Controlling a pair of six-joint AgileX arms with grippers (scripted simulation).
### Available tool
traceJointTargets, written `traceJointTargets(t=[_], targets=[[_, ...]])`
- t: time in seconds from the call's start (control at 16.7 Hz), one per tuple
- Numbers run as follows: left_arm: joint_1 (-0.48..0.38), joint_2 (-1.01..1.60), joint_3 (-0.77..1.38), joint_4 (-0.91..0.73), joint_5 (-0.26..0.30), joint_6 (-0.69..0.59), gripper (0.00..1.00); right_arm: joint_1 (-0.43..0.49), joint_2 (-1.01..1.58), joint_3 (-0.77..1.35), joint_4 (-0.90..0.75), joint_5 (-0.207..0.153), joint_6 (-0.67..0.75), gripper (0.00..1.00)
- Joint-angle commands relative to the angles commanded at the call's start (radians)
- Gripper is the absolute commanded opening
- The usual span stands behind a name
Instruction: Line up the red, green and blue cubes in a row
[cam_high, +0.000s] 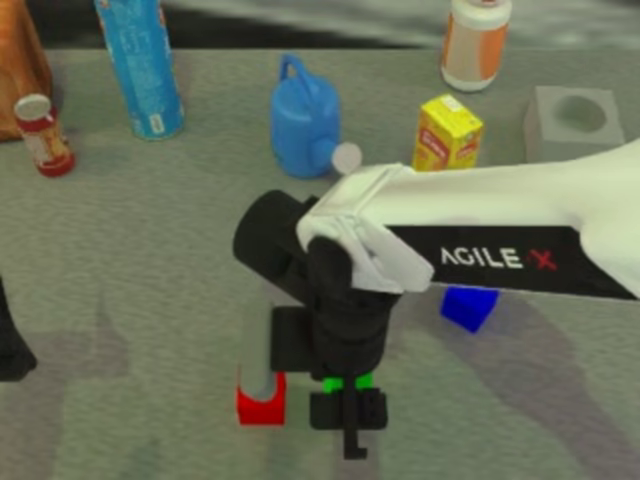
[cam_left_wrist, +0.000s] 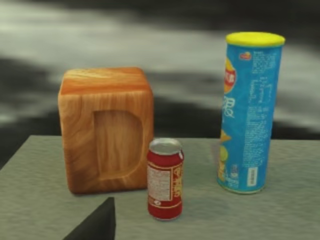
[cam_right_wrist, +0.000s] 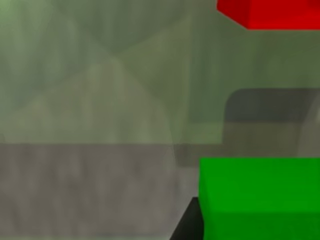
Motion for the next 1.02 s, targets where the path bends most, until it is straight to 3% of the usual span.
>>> traceJointTargets(t=[0.24, 1.02], targets=[[0.000, 0.000, 0.000, 0.000, 0.000, 0.000, 1.00, 0.001, 0.004, -0.006, 0.007, 0.000, 0.000, 0.00], [0.000, 0.000, 0.000, 0.000, 0.000, 0.000, 1.00, 0.001, 0.004, -0.006, 0.007, 0.000, 0.000, 0.98]])
